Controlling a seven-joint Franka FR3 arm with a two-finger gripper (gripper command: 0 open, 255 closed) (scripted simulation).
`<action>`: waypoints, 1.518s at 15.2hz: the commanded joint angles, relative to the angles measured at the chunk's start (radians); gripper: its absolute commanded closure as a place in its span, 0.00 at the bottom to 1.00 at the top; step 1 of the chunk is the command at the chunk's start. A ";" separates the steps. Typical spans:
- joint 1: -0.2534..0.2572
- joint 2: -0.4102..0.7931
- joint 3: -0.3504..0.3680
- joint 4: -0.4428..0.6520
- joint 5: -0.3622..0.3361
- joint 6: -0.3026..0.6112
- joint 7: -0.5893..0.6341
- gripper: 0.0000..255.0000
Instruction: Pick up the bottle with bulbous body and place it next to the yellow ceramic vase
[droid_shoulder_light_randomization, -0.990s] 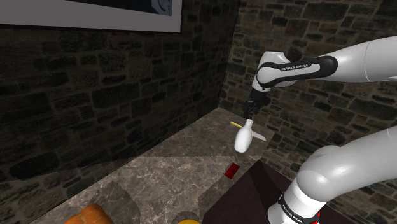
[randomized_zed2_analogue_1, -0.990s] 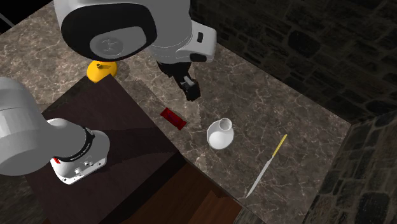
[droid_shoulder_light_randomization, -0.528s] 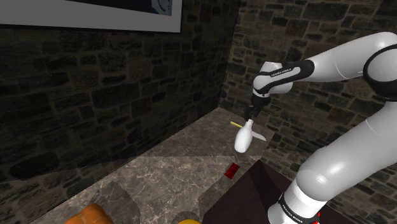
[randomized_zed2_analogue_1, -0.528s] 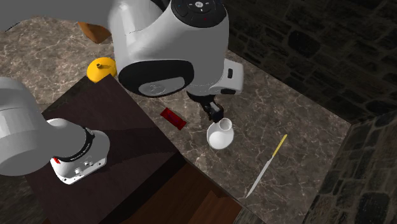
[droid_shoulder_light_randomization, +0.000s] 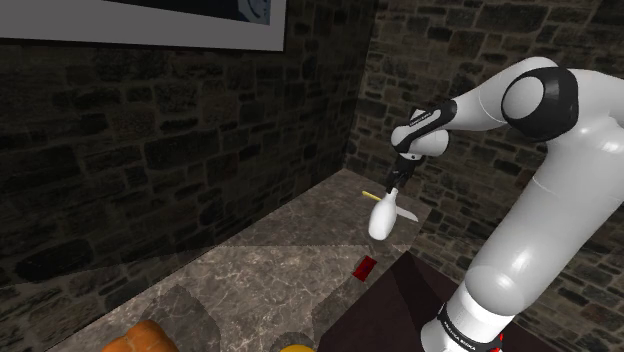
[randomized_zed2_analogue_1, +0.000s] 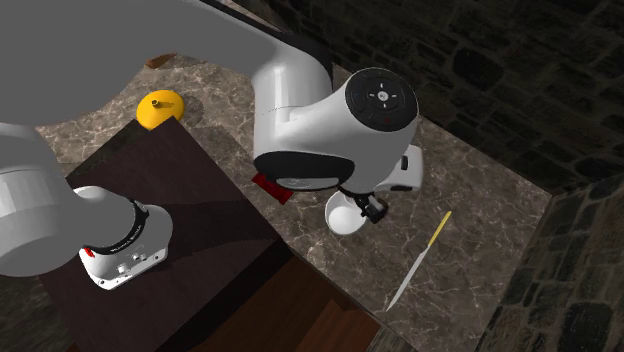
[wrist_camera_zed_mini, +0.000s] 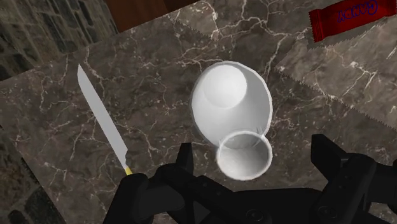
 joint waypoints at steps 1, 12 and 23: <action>-0.002 0.038 -0.001 0.008 0.030 0.026 -0.026 0.00; -0.007 0.106 0.008 -0.006 0.091 0.096 -0.069 0.00; -0.007 0.106 0.008 -0.006 0.091 0.095 -0.070 1.00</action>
